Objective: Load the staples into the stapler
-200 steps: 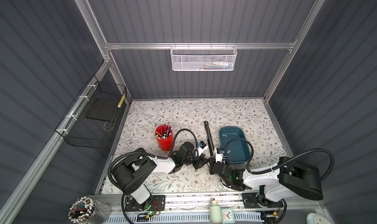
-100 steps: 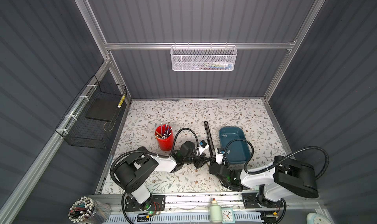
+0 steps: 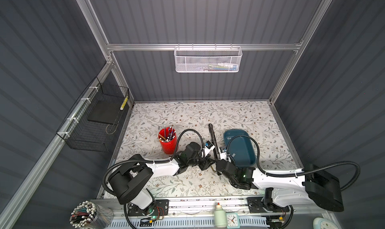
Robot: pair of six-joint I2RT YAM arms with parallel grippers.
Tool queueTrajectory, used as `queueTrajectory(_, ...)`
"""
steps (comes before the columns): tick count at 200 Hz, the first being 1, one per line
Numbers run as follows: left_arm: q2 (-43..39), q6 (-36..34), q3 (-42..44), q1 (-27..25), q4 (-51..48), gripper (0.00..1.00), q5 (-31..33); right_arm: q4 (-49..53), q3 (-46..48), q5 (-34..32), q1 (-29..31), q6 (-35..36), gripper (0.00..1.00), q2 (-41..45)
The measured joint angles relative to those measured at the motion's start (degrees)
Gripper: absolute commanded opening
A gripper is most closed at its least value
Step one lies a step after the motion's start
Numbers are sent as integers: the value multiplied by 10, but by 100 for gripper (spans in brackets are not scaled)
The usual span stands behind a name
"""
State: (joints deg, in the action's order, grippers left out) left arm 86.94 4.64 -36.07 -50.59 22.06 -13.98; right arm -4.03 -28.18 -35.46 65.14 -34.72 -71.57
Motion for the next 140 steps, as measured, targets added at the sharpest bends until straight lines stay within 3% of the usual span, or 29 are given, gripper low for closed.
queueTrajectory(61, -54, 16, -7, 46, -16, 53, 50, -6, 12, 24, -30, 15, 56, 57)
queueTrajectory(140, -58, 36, -7, 64, -15, 54, 59, -26, 21, 67, -63, 13, 57, -7)
